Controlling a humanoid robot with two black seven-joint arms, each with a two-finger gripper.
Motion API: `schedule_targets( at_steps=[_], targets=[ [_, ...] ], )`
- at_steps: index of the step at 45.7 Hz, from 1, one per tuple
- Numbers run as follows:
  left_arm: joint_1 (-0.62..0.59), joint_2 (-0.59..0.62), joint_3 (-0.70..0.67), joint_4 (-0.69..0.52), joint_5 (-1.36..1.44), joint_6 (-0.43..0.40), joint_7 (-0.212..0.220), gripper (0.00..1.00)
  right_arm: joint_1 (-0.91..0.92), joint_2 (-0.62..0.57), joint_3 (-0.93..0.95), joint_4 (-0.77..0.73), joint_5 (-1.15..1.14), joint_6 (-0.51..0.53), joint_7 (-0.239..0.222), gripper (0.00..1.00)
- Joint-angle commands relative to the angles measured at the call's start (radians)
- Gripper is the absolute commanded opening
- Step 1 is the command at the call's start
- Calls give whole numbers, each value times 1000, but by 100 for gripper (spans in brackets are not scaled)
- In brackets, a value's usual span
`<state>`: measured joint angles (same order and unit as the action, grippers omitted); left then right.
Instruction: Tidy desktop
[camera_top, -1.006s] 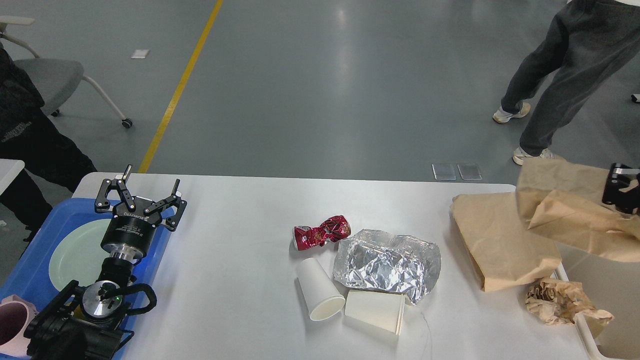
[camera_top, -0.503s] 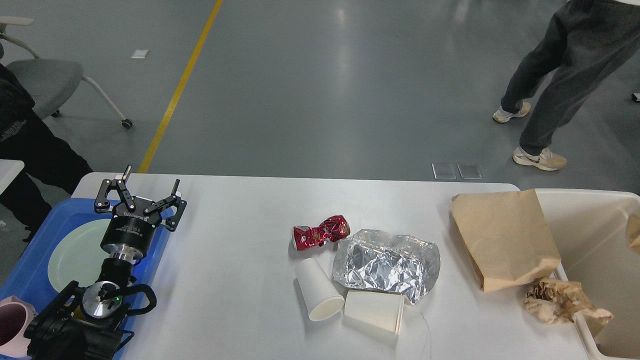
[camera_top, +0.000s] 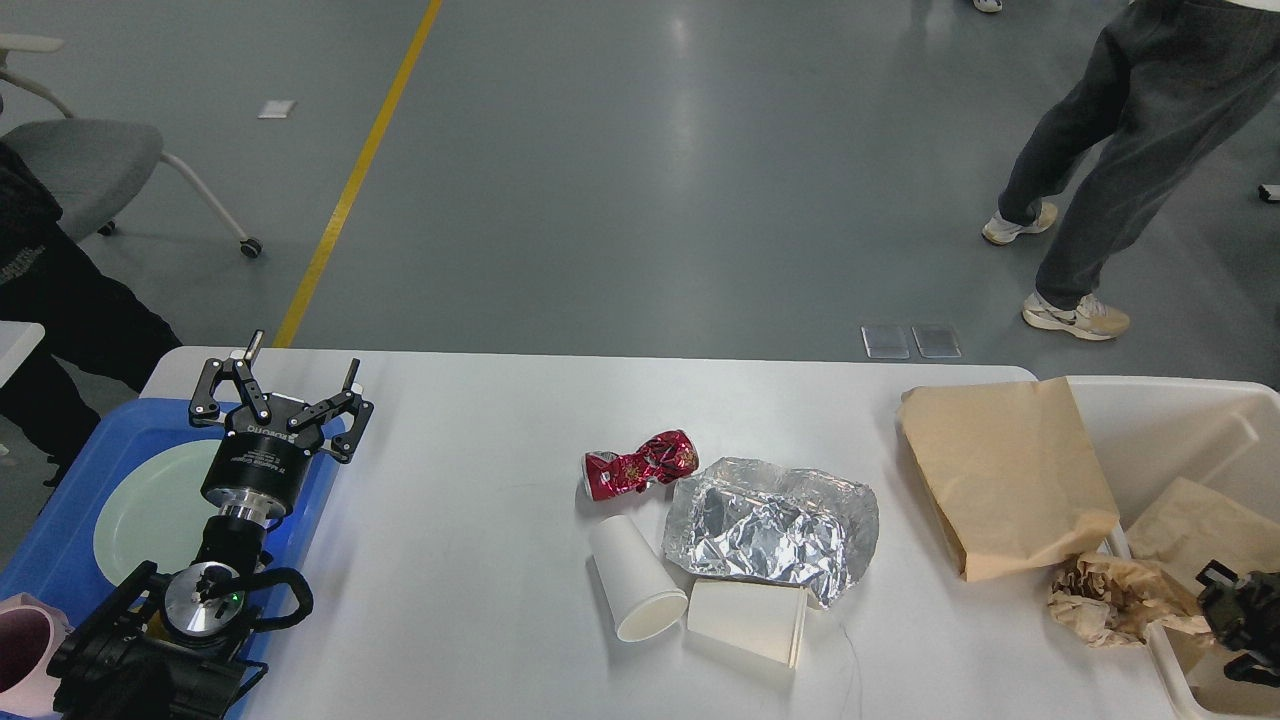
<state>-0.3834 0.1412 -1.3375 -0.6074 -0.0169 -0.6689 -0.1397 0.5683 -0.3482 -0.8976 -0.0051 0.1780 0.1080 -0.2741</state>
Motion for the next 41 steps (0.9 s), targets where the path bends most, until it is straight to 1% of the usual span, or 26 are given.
schedule_targets(
  at_steps=[1, 8, 9, 10, 12, 13, 14, 33, 41],
  targets=[
    [0, 0, 0, 0, 0, 0, 0, 96, -21, 14, 5, -4, 1, -21, -2, 0],
    [0, 0, 0, 0, 0, 0, 0, 96, -28, 9, 6, 1, 1, -21, 0, 0],
    [0, 0, 0, 0, 0, 0, 0, 96, -30, 8, 6, -1, 1, -21, 0, 2],
    [-2, 0, 0, 0, 0, 0, 0, 96, -30, 6, 6, 1, 1, -25, 0, 20],
    [0, 0, 0, 0, 0, 0, 0, 96, -28, 3, 5, -1, 1, -28, 3, 72],
    [0, 0, 0, 0, 0, 0, 0, 96, -28, 3, 6, -1, 1, -31, 4, 95],
    [-2, 0, 0, 0, 0, 0, 0, 96, -27, 3, 6, 1, 1, -34, 4, 100],
    [-2, 0, 0, 0, 0, 0, 0, 96, -18, 3, 12, 24, 1, -37, 4, 100],
    [0, 0, 0, 0, 0, 0, 0, 96, 8, -23, 11, 30, -2, -36, 1, 100]
  ],
)
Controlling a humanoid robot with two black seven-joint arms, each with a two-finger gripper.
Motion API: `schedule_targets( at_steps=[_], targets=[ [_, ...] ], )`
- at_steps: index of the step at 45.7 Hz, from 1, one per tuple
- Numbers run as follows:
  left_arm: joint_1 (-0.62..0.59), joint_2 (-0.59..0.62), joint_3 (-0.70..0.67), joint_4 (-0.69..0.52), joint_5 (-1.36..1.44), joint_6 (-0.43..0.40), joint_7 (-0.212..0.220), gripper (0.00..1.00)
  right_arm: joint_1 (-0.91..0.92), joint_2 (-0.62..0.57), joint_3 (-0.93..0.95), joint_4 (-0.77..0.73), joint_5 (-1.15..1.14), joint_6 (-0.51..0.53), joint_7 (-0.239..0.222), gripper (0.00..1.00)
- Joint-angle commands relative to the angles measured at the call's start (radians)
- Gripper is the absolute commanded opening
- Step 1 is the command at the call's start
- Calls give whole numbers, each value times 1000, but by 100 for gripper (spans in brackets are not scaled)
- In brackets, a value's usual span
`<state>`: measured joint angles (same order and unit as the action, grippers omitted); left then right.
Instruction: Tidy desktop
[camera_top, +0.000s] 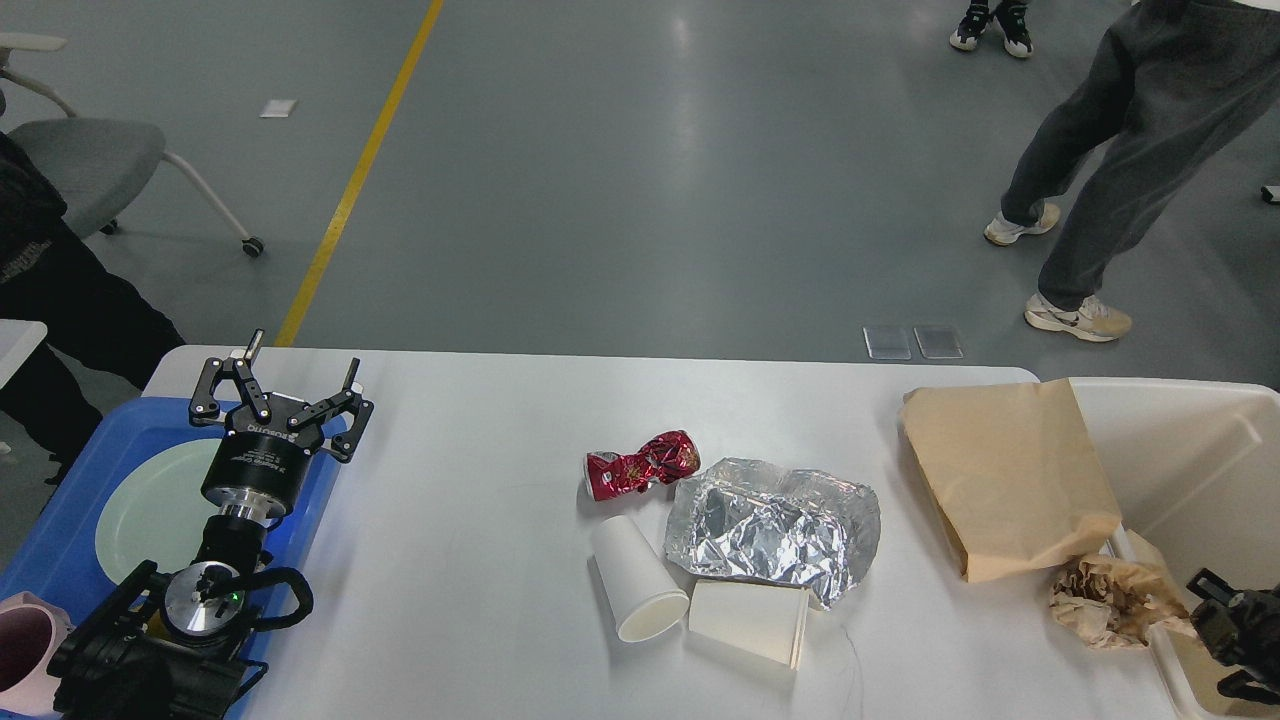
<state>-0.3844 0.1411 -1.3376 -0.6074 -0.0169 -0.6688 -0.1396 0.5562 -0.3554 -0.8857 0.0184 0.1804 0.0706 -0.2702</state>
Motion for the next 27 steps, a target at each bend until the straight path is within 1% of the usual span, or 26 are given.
schedule_targets(
  at_steps=[1, 10, 13, 18, 23, 27],
  targets=[
    [-1, 0, 0, 0, 0, 0, 0, 96, 27, -16, -1, 11, -9, 2, -6, 100],
    [-1, 0, 0, 0, 0, 0, 0, 96, 71, -33, -12, 28, -21, 12, -12, 100],
    [1, 0, 0, 0, 0, 0, 0, 96, 106, -59, -15, 64, -28, 17, -24, 100],
    [-1, 0, 0, 0, 0, 0, 0, 96, 232, -132, -24, 205, -100, 20, -50, 100],
    [-1, 0, 0, 0, 0, 0, 0, 96, 399, -212, -32, 403, -214, 28, -109, 100],
    [-1, 0, -2, 0, 0, 0, 0, 96, 531, -258, -68, 535, -301, 70, -147, 100]
  ],
)
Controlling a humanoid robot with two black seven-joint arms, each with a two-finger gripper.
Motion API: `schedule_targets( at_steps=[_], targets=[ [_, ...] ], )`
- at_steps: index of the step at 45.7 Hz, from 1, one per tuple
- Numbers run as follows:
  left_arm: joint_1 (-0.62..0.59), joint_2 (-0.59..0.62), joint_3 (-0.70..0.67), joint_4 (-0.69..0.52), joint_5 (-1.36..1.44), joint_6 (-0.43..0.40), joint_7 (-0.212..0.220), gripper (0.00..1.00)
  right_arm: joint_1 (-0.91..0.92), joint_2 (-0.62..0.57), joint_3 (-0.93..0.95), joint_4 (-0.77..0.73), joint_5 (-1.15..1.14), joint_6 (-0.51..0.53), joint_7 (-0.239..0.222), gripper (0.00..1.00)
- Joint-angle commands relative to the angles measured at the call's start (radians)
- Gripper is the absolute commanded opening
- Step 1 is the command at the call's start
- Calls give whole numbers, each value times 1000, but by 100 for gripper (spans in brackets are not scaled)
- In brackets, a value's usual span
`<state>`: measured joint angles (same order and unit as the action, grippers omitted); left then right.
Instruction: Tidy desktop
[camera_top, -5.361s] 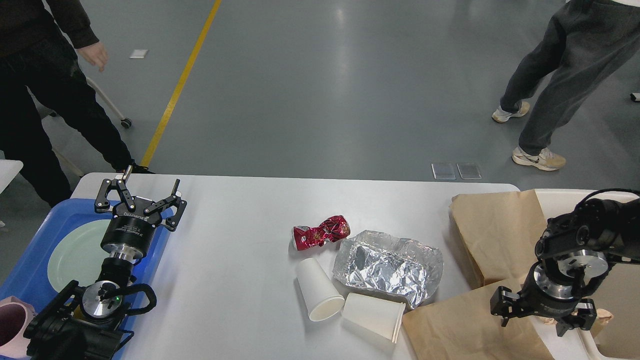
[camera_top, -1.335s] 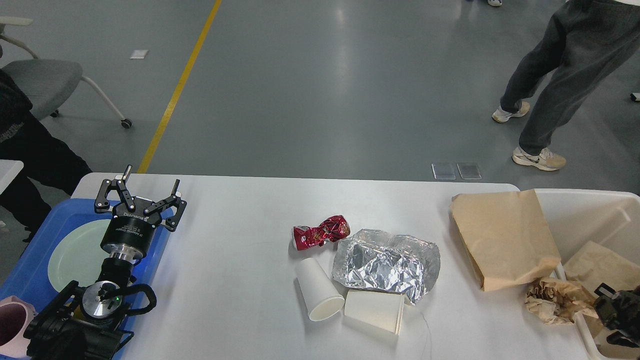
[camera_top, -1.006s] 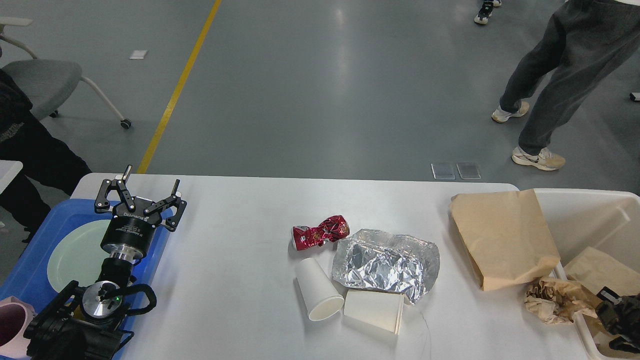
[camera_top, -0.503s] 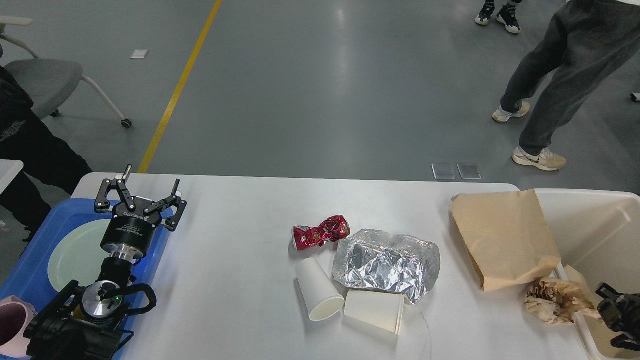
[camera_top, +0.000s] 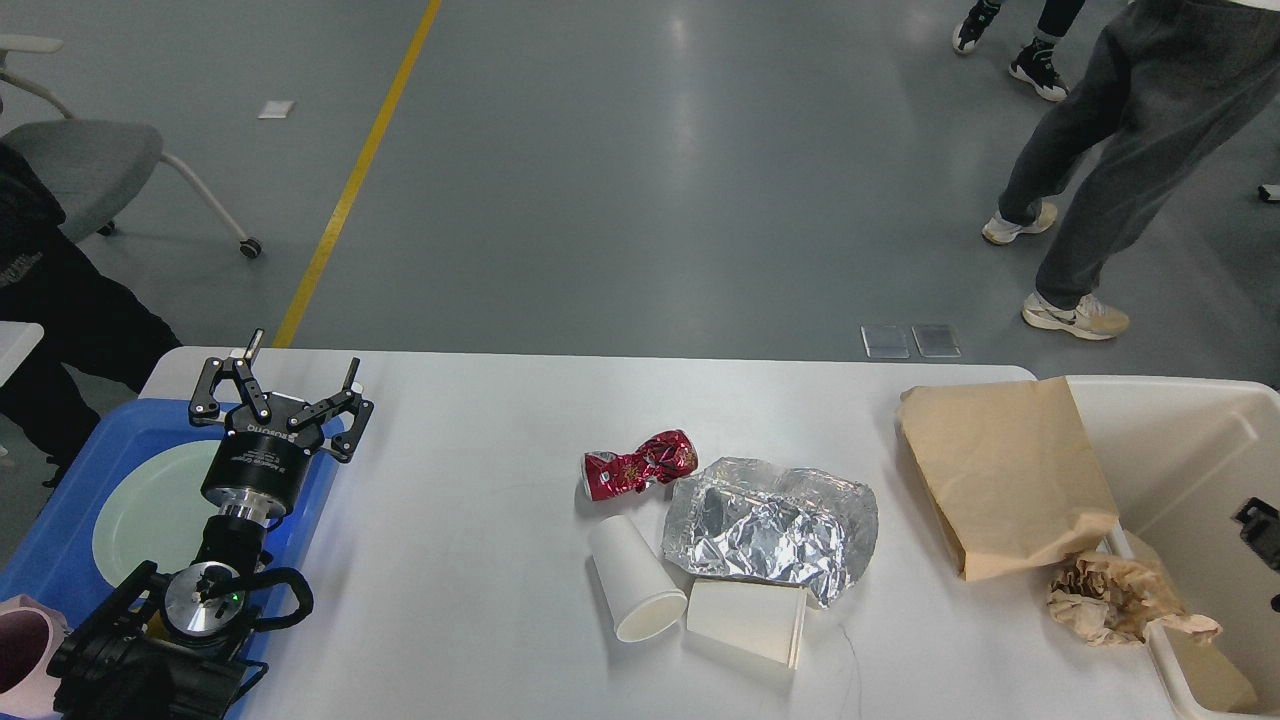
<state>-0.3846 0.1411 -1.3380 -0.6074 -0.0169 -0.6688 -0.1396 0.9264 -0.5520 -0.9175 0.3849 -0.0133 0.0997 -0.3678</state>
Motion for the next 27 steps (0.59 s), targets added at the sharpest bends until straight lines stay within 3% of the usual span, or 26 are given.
schedule_targets(
  at_steps=[1, 12, 23, 27],
  targets=[
    [0, 0, -1, 0, 0, 0, 0, 96, 193, -69, -55, 196, -122, 55, -54, 100],
    [0, 0, -1, 0, 0, 0, 0, 96, 610, -36, -365, 514, -142, 287, -59, 100],
    [0, 0, -1, 0, 0, 0, 2, 96, 958, 70, -382, 660, -122, 583, -57, 100],
    [0, 0, 0, 0, 0, 0, 2, 96, 1109, 78, -382, 771, -73, 597, -59, 100]
  ],
)
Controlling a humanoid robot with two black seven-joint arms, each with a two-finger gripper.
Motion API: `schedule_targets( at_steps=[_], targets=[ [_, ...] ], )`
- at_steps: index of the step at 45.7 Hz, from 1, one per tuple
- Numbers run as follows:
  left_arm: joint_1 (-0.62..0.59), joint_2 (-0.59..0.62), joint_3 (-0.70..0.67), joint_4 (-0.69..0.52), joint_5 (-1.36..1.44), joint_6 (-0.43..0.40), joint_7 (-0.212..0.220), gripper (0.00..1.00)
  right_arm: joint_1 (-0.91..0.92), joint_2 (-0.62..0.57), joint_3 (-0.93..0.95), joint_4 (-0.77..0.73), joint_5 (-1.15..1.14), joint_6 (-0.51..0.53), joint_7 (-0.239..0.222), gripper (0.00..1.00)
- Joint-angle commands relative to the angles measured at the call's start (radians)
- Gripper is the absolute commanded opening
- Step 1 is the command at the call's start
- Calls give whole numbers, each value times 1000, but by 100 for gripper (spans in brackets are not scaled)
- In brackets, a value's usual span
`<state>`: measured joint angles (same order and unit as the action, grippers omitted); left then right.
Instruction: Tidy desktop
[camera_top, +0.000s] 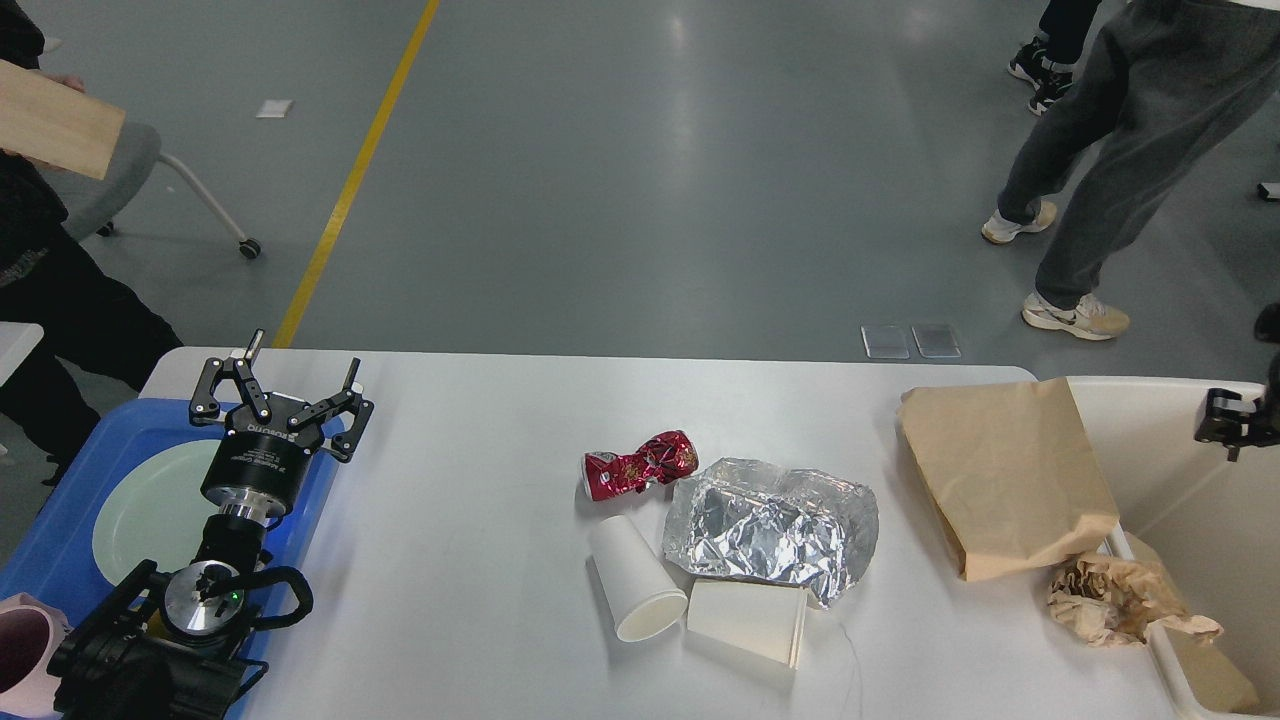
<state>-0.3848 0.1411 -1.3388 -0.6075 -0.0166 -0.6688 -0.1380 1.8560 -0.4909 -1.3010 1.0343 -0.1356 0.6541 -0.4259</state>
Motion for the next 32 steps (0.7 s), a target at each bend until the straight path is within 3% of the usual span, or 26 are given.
schedule_targets(
  at_steps=[1, 20, 32],
  targets=[
    [0, 0, 0, 0, 0, 0, 0, 96, 213, 18, 0, 150, 65, 42, -1, 100],
    [1, 0, 1, 2, 0, 0, -2, 96, 678, 38, 16, 549, 188, 61, -1, 100],
    [1, 0, 1, 2, 0, 0, -2, 96, 712, 55, 35, 567, 235, 85, 1, 100]
  ],
)
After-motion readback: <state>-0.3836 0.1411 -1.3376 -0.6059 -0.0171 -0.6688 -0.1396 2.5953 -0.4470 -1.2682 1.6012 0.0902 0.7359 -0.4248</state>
